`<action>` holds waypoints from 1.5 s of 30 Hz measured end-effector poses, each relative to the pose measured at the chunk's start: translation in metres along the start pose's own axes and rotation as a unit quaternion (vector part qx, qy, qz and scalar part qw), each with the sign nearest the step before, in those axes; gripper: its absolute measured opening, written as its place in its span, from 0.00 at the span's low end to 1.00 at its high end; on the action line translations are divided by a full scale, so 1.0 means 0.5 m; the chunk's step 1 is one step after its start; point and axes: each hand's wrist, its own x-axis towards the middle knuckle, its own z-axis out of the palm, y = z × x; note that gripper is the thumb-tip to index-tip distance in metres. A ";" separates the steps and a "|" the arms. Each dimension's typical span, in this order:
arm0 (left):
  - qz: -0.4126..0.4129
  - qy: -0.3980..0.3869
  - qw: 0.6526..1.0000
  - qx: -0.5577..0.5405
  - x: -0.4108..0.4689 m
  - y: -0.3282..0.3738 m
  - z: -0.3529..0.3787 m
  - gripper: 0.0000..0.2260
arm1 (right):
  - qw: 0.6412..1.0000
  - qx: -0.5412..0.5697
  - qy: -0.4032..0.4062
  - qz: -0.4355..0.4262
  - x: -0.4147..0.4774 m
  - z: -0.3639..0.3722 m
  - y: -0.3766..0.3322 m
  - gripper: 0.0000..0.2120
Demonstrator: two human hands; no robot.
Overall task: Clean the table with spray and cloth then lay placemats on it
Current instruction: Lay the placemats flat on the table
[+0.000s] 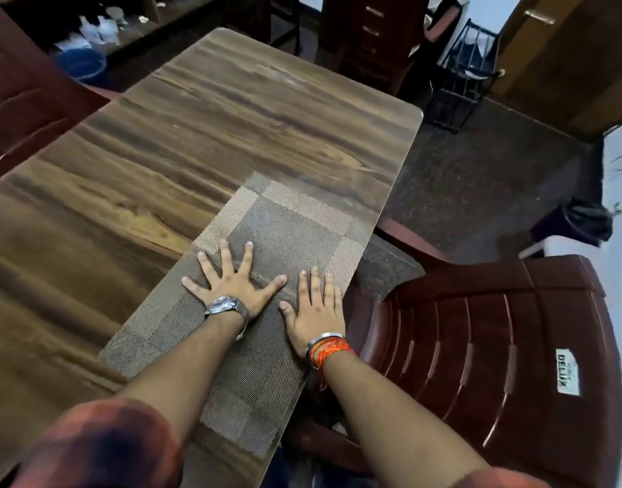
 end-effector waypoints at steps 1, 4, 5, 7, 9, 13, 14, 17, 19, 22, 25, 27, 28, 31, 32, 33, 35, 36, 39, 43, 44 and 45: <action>-0.003 0.004 1.000 -0.001 0.008 0.007 -0.001 0.48 | 1.000 0.002 0.000 0.000 0.011 -0.005 0.005 0.38; -0.005 0.019 1.000 0.000 0.027 0.023 -0.002 0.49 | 1.000 0.003 0.000 0.000 0.037 -0.011 0.014 0.38; -0.006 0.022 1.000 0.000 0.031 0.028 -0.003 0.48 | 1.000 0.004 -0.001 -0.001 0.042 -0.010 0.017 0.38; -0.008 0.031 0.999 0.001 0.035 0.036 -0.002 0.48 | 1.000 0.005 0.004 -0.003 0.050 -0.010 0.021 0.37; -0.009 0.039 0.999 0.003 0.037 0.040 -0.001 0.48 | 1.000 0.007 0.012 -0.002 0.055 -0.013 0.024 0.36; -0.010 0.046 0.999 0.008 0.036 0.042 -0.001 0.48 | 1.000 0.008 0.017 0.000 0.052 -0.013 0.022 0.35; -0.010 0.047 0.999 0.007 0.038 0.044 -0.001 0.48 | 1.000 0.009 0.018 0.001 0.053 -0.014 0.023 0.35; -0.008 0.040 0.999 0.006 0.048 0.061 -0.006 0.49 | 1.000 0.004 0.017 0.003 0.066 -0.025 0.037 0.36; -0.001 0.034 0.999 0.003 0.055 0.073 -0.010 0.49 | 1.000 0.000 0.011 0.005 0.077 -0.031 0.048 0.37; 0.002 0.029 1.000 -0.002 0.060 0.078 -0.011 0.49 | 1.000 -0.003 0.011 0.006 0.082 -0.032 0.053 0.37; 0.000 0.030 1.000 0.000 0.058 0.075 -0.011 0.49 | 1.000 -0.002 0.007 0.007 0.081 -0.028 0.051 0.36; 0.001 0.027 1.000 -0.001 0.056 0.076 -0.012 0.49 | 1.000 -0.001 0.004 0.009 0.081 -0.028 0.052 0.36; 0.002 0.025 1.000 -0.004 0.056 0.077 -0.013 0.49 | 1.000 0.001 0.003 0.009 0.082 -0.028 0.053 0.35; 0.008 0.032 0.999 -0.006 0.055 0.074 -0.008 0.49 | 1.000 0.000 0.002 0.008 0.082 -0.026 0.056 0.35; 0.008 0.036 0.999 -0.006 0.055 0.073 -0.005 0.49 | 1.000 -0.001 0.002 0.007 0.081 -0.025 0.056 0.35; 0.008 0.038 0.999 -0.005 0.054 0.072 -0.003 0.49 | 1.000 -0.002 0.001 0.007 0.080 -0.025 0.057 0.35; 0.009 0.041 0.999 -0.003 0.049 0.073 0.002 0.49 | 1.000 -0.001 0.005 0.011 0.073 -0.024 0.060 0.36; 0.009 0.045 0.999 -0.002 0.048 0.073 0.004 0.49 | 1.000 0.000 0.007 0.011 0.070 -0.024 0.061 0.36; 0.011 0.047 0.999 0.001 0.048 0.073 0.006 0.49 | 1.000 0.012 0.009 0.010 0.069 -0.023 0.061 0.36; 0.010 0.040 0.999 0.003 0.050 0.073 0.004 0.49 | 1.000 0.006 0.009 0.009 0.071 -0.022 0.061 0.36; 0.010 0.037 0.999 0.003 0.050 0.073 0.002 0.49 | 1.000 0.004 0.008 0.008 0.071 -0.022 0.062 0.35; 0.011 0.032 0.999 0.004 0.050 0.073 0.001 0.49 | 1.000 0.002 0.007 0.008 0.071 -0.021 0.062 0.35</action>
